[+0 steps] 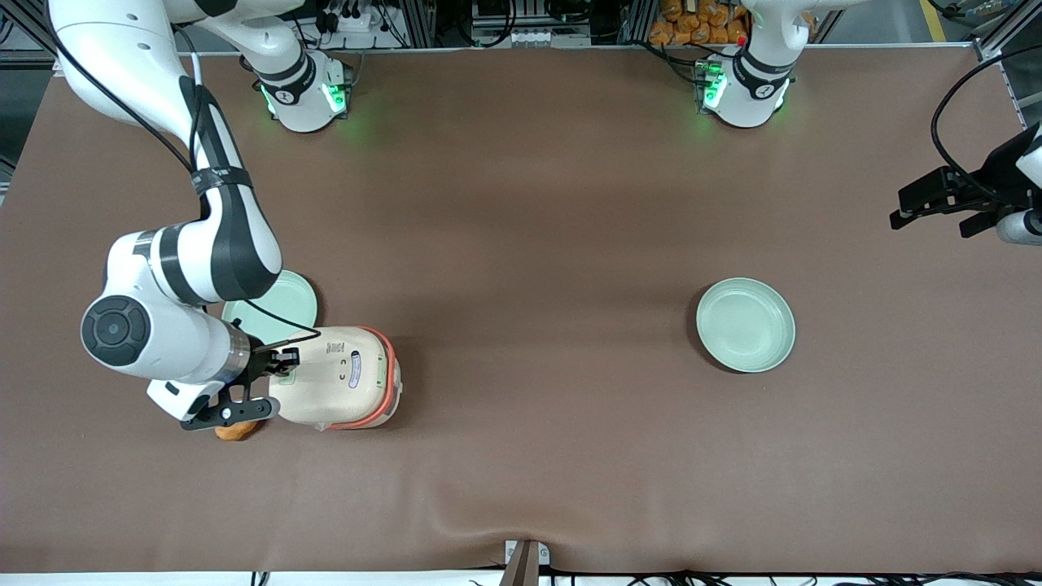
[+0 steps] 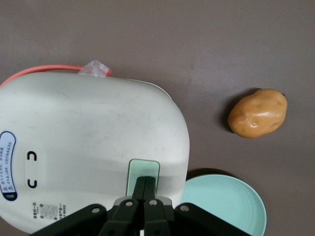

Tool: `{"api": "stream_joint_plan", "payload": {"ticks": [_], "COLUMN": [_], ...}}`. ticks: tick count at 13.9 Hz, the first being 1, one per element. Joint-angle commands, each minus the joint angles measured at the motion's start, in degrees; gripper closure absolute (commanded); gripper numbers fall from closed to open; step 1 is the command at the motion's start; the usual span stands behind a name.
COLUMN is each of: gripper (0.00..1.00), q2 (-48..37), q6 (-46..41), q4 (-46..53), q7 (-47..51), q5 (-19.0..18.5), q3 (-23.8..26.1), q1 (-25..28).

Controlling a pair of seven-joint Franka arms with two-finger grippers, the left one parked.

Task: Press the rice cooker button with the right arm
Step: 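Lower the closed right gripper and press the button on the cooker lid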

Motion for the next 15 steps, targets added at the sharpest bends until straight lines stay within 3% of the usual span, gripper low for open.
{"api": "stream_joint_plan", "payload": {"ticks": [1, 12, 14, 15], "gripper": [1.00, 0.99, 0.93, 0.83], "q2": [0.78, 1.22, -0.27, -2.02], "q6": [0.66, 2.68, 2.07, 0.93], "q4": [0.44, 0.53, 0.88, 0.88], "q7": [0.13, 0.04, 0.13, 0.13], "q5": [0.87, 0.79, 0.79, 0.87], "q3": [-0.03, -0.03, 0.05, 0.14], "q1": [0.10, 0.36, 0.98, 0.98]}}
